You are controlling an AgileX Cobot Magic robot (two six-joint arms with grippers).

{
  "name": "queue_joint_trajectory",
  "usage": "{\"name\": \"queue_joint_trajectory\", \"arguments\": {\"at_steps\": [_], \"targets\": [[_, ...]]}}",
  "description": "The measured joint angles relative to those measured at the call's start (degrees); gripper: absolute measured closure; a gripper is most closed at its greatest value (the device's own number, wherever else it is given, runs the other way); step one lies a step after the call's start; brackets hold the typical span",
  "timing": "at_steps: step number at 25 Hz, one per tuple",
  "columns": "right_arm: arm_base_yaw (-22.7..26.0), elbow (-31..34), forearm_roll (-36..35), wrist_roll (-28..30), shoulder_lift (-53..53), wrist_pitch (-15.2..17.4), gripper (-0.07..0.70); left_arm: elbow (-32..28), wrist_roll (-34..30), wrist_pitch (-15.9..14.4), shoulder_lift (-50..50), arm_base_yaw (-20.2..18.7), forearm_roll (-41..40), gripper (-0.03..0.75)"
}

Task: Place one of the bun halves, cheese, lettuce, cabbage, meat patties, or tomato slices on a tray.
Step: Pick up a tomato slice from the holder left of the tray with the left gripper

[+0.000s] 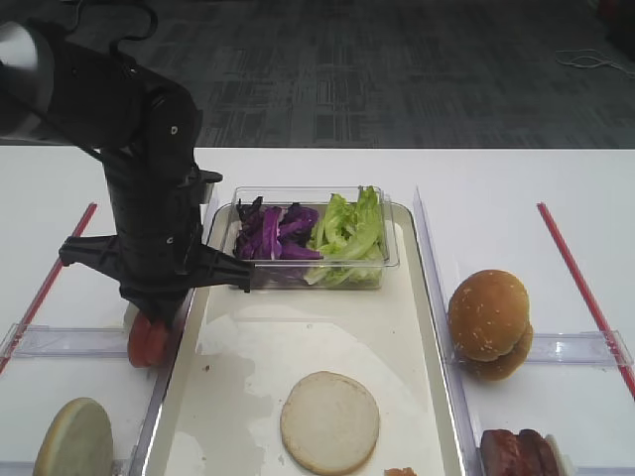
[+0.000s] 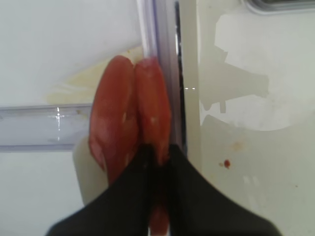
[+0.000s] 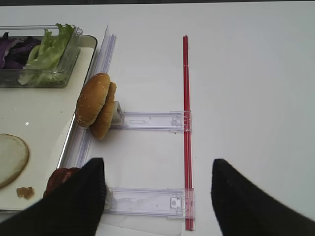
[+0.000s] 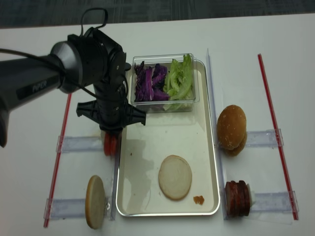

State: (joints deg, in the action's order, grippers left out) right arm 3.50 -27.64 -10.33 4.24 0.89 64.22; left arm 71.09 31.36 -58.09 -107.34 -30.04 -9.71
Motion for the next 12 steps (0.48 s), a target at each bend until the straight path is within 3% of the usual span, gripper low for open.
{"name": "queue_joint_trajectory", "arguments": {"at_steps": [12], "targets": [[0.0, 0.0, 0.0, 0.0, 0.0, 0.0, 0.163, 0.34, -0.11, -1.83, 4.14, 0.0, -2.08, 0.646]]}}
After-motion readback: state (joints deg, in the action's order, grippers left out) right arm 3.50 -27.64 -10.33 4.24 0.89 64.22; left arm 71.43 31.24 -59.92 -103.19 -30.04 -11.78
